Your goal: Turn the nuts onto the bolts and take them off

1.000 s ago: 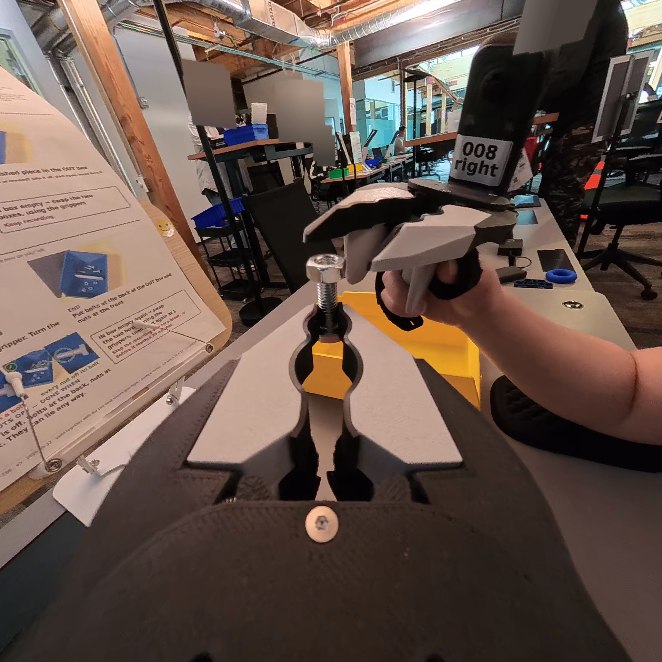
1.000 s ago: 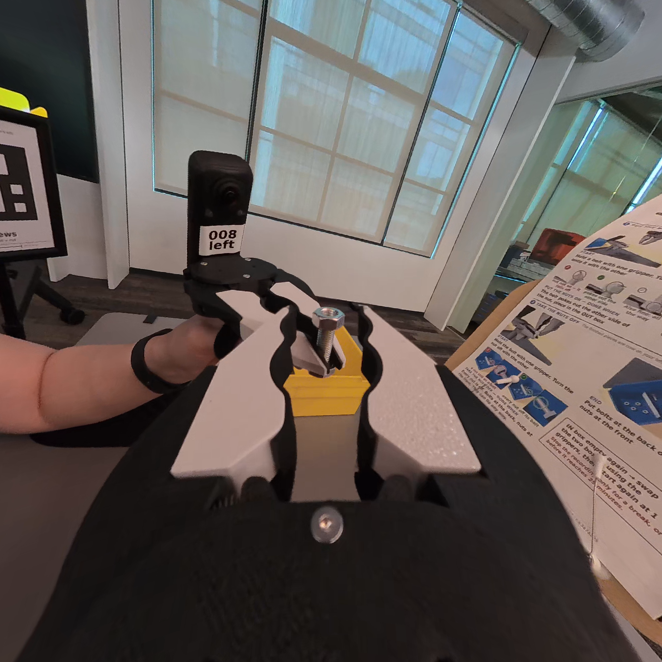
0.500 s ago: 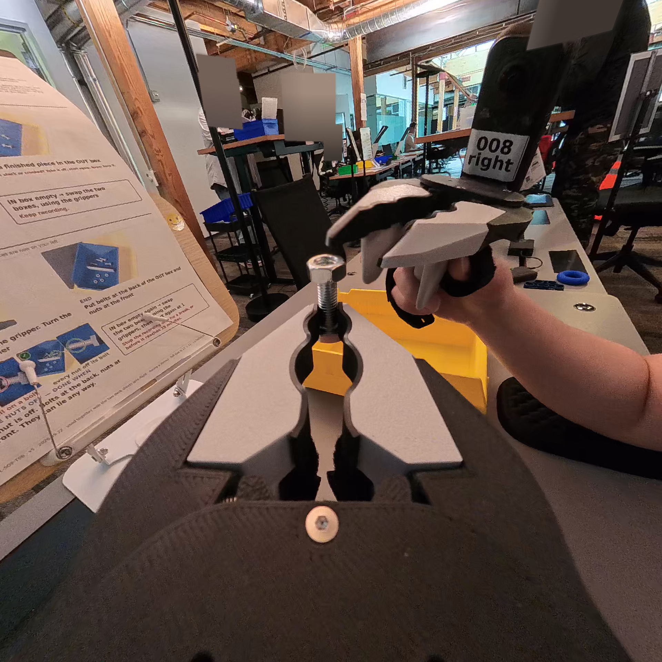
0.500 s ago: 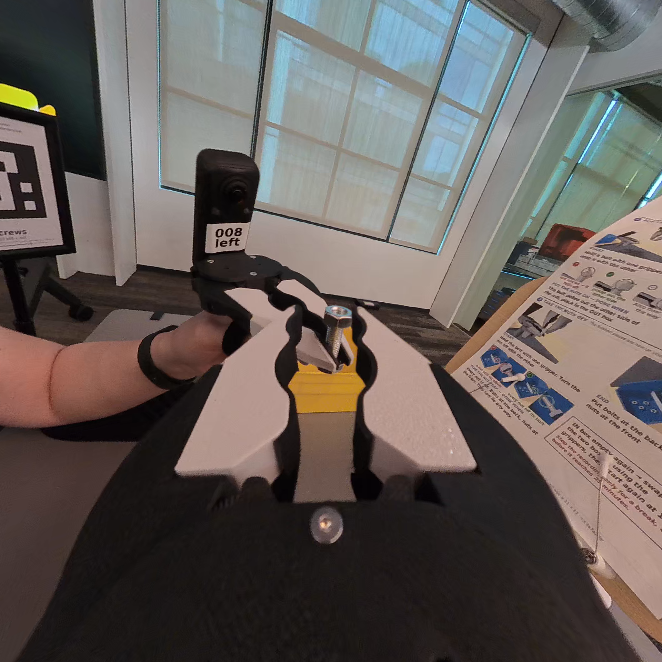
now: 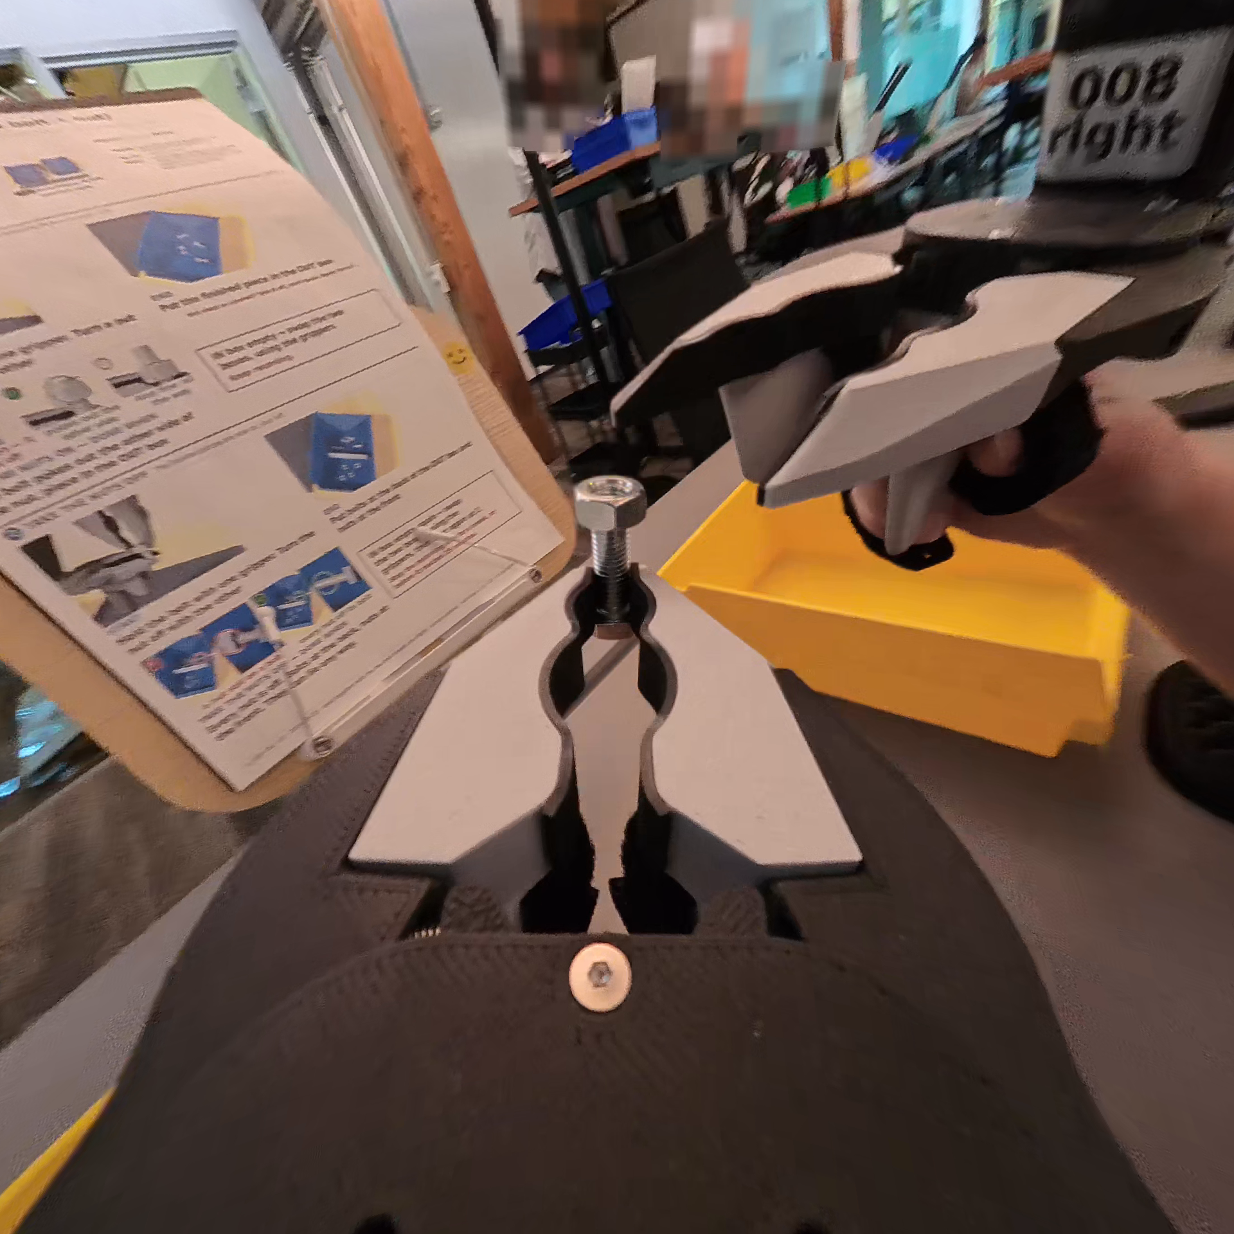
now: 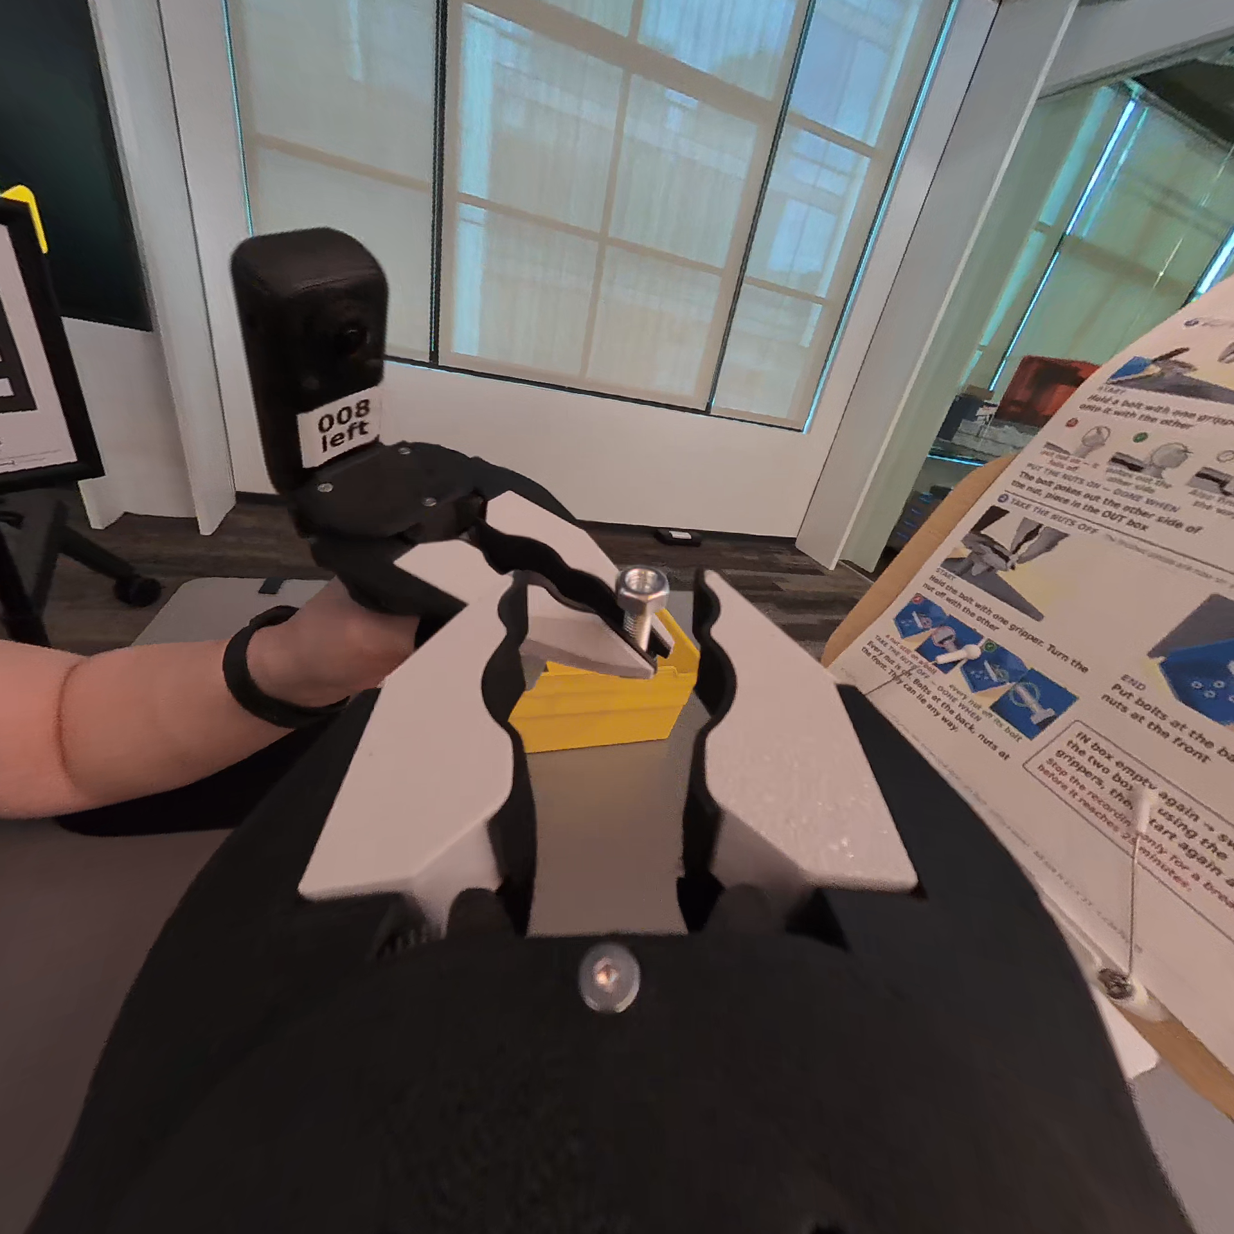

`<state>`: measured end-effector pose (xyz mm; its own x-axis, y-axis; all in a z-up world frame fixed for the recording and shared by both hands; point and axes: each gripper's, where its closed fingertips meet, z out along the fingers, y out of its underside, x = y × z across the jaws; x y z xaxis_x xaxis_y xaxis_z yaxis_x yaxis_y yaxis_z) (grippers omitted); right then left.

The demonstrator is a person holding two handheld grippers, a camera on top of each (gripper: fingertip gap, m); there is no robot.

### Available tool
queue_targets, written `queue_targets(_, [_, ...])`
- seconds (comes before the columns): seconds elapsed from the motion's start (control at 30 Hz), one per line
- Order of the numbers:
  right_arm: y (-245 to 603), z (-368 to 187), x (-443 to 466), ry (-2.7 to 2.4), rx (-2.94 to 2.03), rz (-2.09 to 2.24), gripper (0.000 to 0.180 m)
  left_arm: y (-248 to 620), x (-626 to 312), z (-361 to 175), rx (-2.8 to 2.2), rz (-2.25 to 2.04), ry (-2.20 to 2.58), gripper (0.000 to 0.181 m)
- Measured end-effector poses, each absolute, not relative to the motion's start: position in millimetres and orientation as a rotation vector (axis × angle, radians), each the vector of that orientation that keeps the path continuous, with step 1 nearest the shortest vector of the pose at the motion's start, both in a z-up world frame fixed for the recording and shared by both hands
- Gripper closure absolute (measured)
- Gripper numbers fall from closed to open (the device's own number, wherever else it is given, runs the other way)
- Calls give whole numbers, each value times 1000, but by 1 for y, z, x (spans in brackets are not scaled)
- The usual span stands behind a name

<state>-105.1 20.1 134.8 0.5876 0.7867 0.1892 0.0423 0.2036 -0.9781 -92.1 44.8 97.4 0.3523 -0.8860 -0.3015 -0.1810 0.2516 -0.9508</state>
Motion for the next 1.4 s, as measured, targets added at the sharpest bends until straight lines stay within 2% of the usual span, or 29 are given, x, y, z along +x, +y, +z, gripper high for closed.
queue_targets(0.3, [21, 124, -118, -856, -1312, 617, 134, 59, -98, 94, -1243, -376, 1121, 174])
queue_targets(0.63, [23, 129, -118, -794, -1275, 676, 132, 56, -102, 103, -1228, -374, 1109, 173])
queue_targets(0.8, [13, 125, -127, -880, -1264, 673, 149, 59, -105, 103, -1244, -418, 1096, 174])
queue_targets(0.9, [20, 132, -119, -802, -1237, 620, 147, 59, -104, 103, -1244, -437, 1095, 174])
queue_targets(1.03, [27, 133, -113, -742, -1267, 646, 131, 54, -101, 103, -1243, -488, 1099, 174])
queue_targets(1.13, [21, 132, -119, -776, -1266, 694, 134, 52, -100, 103, -1243, -519, 1099, 174])
queue_targets(1.23, [14, 130, -124, -837, -1266, 703, 148, 53, -101, 104, -1246, -536, 1091, 174])
queue_targets(1.33, [17, 135, -120, -791, -1248, 673, 148, 51, -101, 106, -1246, -575, 1086, 174])
queue_targets(1.4, [22, 135, -117, -752, -1264, 661, 137, 48, -99, 106, -1245, -600, 1088, 174])
